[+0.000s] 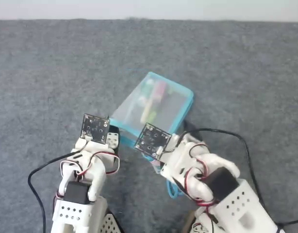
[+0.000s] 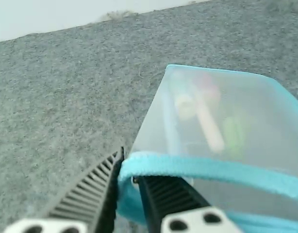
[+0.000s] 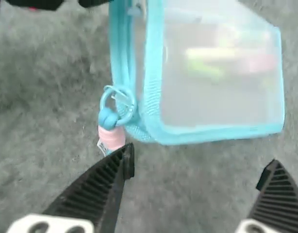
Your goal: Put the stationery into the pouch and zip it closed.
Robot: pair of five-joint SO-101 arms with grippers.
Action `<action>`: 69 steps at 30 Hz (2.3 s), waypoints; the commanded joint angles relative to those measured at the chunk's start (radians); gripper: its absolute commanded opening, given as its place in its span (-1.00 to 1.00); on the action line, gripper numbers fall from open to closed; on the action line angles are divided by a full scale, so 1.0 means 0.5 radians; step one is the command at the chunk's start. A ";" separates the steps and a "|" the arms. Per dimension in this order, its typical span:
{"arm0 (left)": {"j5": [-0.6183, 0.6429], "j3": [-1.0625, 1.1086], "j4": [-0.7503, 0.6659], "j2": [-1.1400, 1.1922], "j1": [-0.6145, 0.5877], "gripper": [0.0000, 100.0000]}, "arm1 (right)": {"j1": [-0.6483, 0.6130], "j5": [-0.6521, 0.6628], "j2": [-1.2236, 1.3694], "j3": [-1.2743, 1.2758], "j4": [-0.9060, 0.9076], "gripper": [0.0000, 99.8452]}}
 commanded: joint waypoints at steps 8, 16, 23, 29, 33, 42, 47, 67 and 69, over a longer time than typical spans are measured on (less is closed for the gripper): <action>0.028 -0.103 -0.012 -0.012 0.006 -0.98 | -0.278 -0.058 0.109 0.181 -0.358 -0.25; 0.028 -0.103 -0.012 -0.012 0.006 -0.98 | -0.600 -0.153 0.103 0.166 -0.278 -0.25; 0.028 -0.103 -0.012 -0.012 0.006 -0.98 | -0.207 0.000 0.008 0.117 -0.173 -0.25; 0.028 -0.103 -0.009 -0.012 0.006 -0.98 | -0.192 0.089 0.075 0.206 -0.324 -0.25; 0.028 -0.103 -0.009 -0.012 0.006 -0.98 | -0.186 0.098 0.192 0.203 -0.450 -0.25; 0.028 -0.103 -0.009 -0.012 0.006 -0.98 | -0.054 0.095 0.594 -0.003 -0.698 -0.46; 0.028 -0.100 -0.003 -0.012 0.006 -0.98 | -0.051 0.086 0.658 -0.009 -0.796 -0.58; -0.034 -0.419 0.356 -0.031 -0.009 -0.58 | 0.450 -0.172 1.125 -0.390 -0.891 -0.99; -0.077 -0.465 0.402 -0.031 -0.012 -0.58 | 0.489 -0.187 1.269 -0.463 -0.895 -0.99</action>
